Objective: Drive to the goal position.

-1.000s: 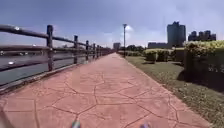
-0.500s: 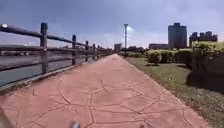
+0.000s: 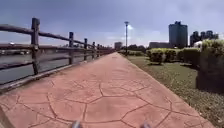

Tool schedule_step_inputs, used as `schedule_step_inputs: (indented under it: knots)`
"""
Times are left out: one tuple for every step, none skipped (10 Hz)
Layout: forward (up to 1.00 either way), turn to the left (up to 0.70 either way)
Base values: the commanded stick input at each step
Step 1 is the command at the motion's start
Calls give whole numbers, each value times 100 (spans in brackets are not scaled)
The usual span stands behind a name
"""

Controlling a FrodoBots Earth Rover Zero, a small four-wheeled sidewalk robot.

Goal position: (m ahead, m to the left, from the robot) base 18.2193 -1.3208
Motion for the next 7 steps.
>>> schedule_step_inputs:
  knots:
    - [70,0]
    - [70,0]
    - [70,0]
    - [70,0]
    - [70,0]
    - [70,0]
    - [70,0]
